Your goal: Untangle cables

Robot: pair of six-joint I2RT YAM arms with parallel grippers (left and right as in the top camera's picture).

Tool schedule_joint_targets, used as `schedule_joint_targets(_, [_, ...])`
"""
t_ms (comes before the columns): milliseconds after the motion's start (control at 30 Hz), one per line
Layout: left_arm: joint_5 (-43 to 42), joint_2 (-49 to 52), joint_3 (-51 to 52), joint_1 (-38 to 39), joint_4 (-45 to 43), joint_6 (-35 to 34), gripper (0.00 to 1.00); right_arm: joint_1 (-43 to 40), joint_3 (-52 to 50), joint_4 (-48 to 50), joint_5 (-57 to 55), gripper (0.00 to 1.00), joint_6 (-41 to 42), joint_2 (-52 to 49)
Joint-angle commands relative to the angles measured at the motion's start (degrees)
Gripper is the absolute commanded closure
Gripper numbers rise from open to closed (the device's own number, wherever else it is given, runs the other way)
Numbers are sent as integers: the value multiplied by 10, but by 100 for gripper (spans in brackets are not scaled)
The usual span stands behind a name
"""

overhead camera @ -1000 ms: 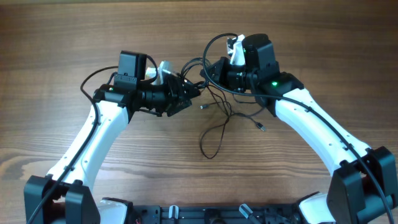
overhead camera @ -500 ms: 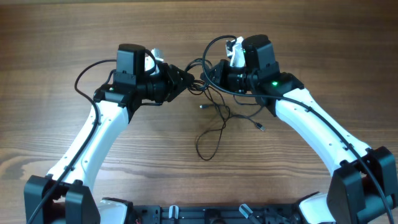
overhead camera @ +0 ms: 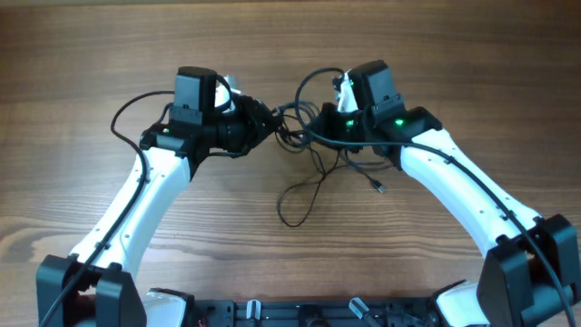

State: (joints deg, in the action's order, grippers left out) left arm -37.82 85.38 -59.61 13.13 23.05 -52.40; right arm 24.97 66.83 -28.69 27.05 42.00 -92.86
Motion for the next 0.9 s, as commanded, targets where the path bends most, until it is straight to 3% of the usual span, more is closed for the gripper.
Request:
schedule_joint_targets(0, [24, -9, -4, -11, 10, 27, 96, -2, -2, -50, -176, 96, -103, -6])
schedule_joint_targets(67, [31, -9, -4, -11, 21, 29, 96, -2, -2, -35, -178, 96, -183, -6])
schedule_joint_targets(167, [45, -9, -4, -11, 33, 45, 96, -4, 0, -33, -25, 96, -449, -5])
schedule_joint_targets(267, [88, -9, -4, -11, 47, 70, 96, -13, 5, -87, -11, 96, -527, -5])
schedule_joint_targets(367, [177, -9, -4, -11, 47, 106, 96, -18, 6, -204, 78, 96, -671, -5])
schedule_joint_targets(433, [214, -9, -4, -11, 49, 125, 96, -18, 6, -216, 49, 96, -665, -5])
schedule_joint_targets(500, [281, -9, -4, -11, 67, 132, 96, -32, 15, -199, -133, 96, -523, -3])
schedule_joint_targets(533, [308, -9, -4, -11, 82, 132, 96, -40, 23, -200, -180, 96, -493, -1])
schedule_joint_targets(633, [350, -9, -4, -19, 127, 132, 96, -72, 48, -193, -218, 96, -452, 25])
schedule_joint_targets(700, [354, -9, -4, -35, 142, 132, 96, -88, 58, -177, -187, 96, -449, 48])
schedule_joint_targets(800, [344, -11, -4, -72, 153, 132, 96, -125, 66, -122, -161, 96, -322, 100])
schedule_joint_targets(867, [301, -11, -4, -79, 150, 132, 96, -122, 66, -91, 46, 96, -412, 106])
